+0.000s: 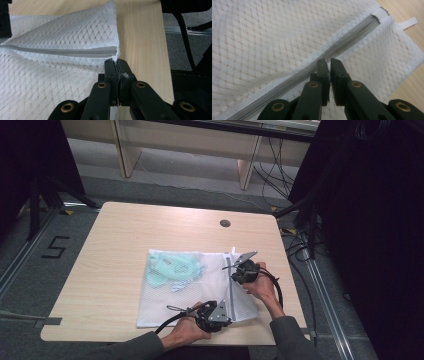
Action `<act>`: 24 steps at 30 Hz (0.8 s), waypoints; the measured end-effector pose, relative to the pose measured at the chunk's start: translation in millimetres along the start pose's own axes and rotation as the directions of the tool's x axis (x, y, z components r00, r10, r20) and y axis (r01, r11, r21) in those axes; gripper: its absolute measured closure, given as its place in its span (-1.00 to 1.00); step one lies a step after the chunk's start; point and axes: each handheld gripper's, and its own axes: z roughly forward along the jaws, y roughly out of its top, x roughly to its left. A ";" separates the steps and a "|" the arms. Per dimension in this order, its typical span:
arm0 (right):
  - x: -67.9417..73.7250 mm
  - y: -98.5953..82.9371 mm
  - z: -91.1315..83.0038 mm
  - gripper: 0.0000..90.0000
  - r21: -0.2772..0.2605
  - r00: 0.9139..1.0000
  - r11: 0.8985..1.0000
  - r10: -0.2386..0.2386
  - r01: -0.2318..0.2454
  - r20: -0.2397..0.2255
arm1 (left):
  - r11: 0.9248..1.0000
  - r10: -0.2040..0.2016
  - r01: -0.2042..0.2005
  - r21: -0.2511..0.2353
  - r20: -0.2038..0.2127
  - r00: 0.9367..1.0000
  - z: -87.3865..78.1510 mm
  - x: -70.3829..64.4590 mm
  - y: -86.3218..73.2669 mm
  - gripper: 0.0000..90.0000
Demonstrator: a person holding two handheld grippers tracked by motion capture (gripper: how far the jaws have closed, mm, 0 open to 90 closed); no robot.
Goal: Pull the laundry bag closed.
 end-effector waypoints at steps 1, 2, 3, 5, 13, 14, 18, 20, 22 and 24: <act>-1.7 0.3 2.3 0.92 -0.014 1.000 1.000 -0.022 0.022 0.008 | 1.000 0.000 0.000 0.000 -0.001 1.000 -0.1 0.3 0.0 0.95; -2.6 1.4 2.4 0.92 -0.014 1.000 1.000 -0.027 0.028 0.014 | 1.000 0.002 -0.002 0.002 -0.004 1.000 -0.1 0.7 -0.2 0.95; -1.9 3.7 3.5 0.92 -0.005 1.000 1.000 -0.007 0.007 0.012 | 1.000 0.002 -0.002 0.006 -0.001 1.000 -0.6 1.2 -0.3 0.95; -4.2 5.0 4.3 0.92 -0.012 1.000 1.000 -0.023 0.023 0.008 | 1.000 0.000 0.000 0.007 -0.001 1.000 -0.7 1.1 -0.6 0.95; -11.0 9.7 5.0 0.92 -0.020 1.000 1.000 -0.005 0.006 0.026 | 1.000 -0.002 0.002 0.003 -0.001 1.000 -0.7 0.8 -1.0 0.95; -11.6 10.2 6.5 0.92 -0.022 1.000 1.000 -0.009 0.009 0.026 | 1.000 -0.002 0.002 0.004 0.000 1.000 -1.0 1.1 -0.8 0.95; -13.8 12.5 8.3 0.92 -0.016 0.999 1.000 -0.016 0.017 0.035 | 1.000 -0.010 0.010 -0.005 0.001 1.000 -0.5 0.4 -0.4 0.95; -17.0 15.5 12.2 0.92 -0.001 0.999 1.000 -0.007 0.007 0.032 | 1.000 -0.001 0.001 0.003 0.006 1.000 -0.8 0.2 -0.3 0.95; -18.6 16.3 12.7 0.92 -0.009 0.999 1.000 -0.006 0.006 0.038 | 1.000 -0.003 0.003 0.002 0.007 1.000 -0.9 0.2 -0.3 0.95; -18.2 16.4 13.0 0.92 0.000 0.999 1.000 0.009 -0.009 0.042 | 1.000 0.005 -0.005 0.001 0.005 1.000 -1.0 0.7 0.0 0.95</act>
